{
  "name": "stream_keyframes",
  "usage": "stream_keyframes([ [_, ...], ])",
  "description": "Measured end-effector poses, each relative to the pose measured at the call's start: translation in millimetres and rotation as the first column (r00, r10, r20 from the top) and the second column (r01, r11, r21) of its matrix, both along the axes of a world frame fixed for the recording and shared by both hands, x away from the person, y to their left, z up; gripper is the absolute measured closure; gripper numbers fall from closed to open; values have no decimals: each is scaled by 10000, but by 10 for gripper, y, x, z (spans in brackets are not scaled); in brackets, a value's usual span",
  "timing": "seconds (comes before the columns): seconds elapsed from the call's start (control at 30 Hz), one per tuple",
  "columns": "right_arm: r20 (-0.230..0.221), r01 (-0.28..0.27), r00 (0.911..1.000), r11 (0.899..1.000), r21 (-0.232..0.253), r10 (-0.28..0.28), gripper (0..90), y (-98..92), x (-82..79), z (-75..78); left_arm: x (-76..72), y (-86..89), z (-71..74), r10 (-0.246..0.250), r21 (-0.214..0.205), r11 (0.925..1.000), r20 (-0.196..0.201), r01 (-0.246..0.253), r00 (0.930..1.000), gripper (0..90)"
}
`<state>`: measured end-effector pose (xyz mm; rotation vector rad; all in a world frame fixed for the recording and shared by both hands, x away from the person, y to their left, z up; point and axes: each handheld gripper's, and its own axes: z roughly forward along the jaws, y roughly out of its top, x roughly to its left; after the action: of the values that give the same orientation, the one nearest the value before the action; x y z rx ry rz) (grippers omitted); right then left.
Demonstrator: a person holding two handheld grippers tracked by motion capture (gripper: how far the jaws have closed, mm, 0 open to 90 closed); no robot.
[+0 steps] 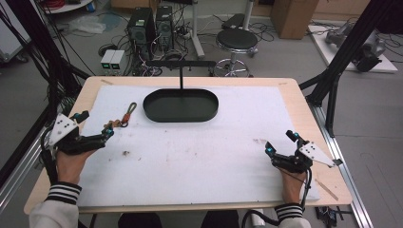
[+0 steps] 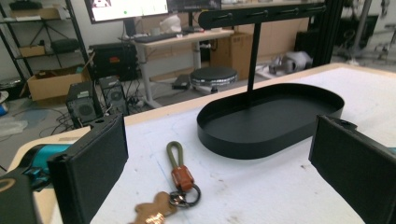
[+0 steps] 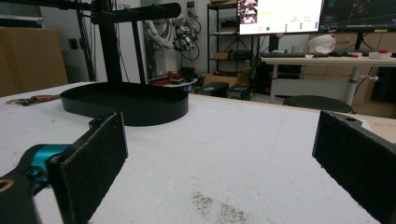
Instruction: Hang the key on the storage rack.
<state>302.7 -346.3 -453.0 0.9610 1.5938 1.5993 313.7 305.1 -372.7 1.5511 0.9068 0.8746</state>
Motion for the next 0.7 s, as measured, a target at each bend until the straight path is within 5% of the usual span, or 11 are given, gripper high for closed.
stream_keyframes([
  [0.17, 16, 28, 10000, 10000, 19, -28, 23, -1, 3, 0, 187, 57, 162, -164, 299, 9994, -491, 179, 9987, 50],
  [0.47, 3, -9, 10000, 10000, -9, 9, 22, 3, 0, 1, 494, 51, 337, -293, 826, 9956, -1717, 440, 9847, 50],
  [0.57, 3, -11, 10000, 10000, -4, 11, 22, 4, 0, 0, 619, 25, 378, -260, 972, 9941, -2168, 481, 9759, 50],
  [0.7, -5, -14, 10000, 10000, -1, 14, 22, 2, -1, 1, 825, -38, 402, -13, 1500, 9874, -3138, 509, 9495, 50],
])
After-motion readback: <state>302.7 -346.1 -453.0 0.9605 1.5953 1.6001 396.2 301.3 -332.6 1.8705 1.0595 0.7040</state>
